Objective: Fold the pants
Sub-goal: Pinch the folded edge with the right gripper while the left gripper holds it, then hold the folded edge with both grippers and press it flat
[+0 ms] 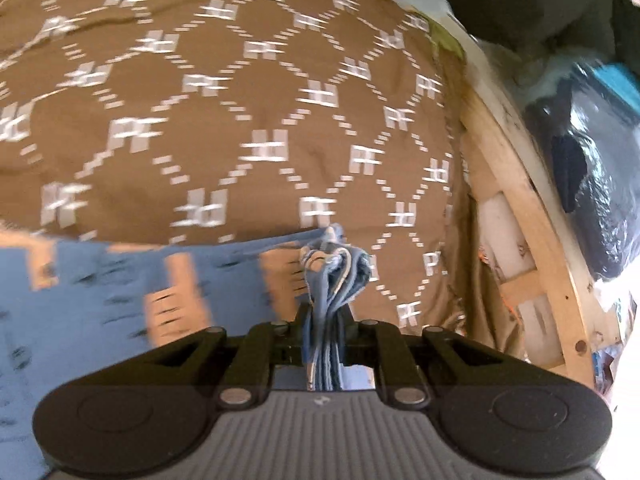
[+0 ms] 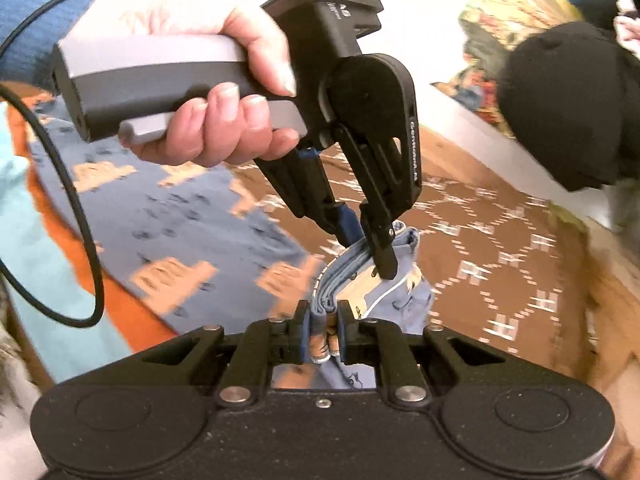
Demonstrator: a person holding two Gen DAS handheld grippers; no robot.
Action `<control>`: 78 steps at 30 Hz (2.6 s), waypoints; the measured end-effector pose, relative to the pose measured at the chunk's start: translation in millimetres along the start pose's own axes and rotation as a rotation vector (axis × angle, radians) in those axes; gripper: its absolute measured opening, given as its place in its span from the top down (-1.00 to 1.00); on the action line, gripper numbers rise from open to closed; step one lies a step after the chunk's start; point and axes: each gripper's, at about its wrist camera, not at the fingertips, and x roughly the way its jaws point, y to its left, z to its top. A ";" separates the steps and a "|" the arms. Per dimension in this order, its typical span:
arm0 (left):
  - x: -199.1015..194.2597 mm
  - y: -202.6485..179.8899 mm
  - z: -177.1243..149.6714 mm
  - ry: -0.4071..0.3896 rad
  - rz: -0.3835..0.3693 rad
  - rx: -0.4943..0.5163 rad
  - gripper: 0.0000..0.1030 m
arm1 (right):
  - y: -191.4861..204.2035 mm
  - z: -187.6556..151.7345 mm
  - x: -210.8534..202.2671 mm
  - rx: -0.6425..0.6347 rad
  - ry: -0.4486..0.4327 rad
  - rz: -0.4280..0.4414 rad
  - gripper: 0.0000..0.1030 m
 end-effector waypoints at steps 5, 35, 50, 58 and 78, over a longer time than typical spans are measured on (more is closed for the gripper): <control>-19.1 41.6 -9.4 -0.020 0.025 -0.078 0.73 | 29.6 11.3 8.5 -0.024 0.025 0.103 0.73; -19.6 106.3 -42.9 -0.110 0.002 -0.132 0.68 | 64.9 11.3 45.2 -0.039 0.124 0.126 0.66; -23.2 95.6 -40.8 -0.121 0.043 -0.108 0.80 | 63.4 8.5 40.7 -0.021 0.095 0.105 0.71; -44.0 95.2 -41.1 -0.130 0.060 -0.098 0.81 | 66.0 22.0 27.8 0.021 0.053 0.117 0.72; -126.2 137.2 -38.2 -0.142 0.233 -0.125 0.81 | 114.1 78.7 39.1 -0.054 -0.023 0.357 0.72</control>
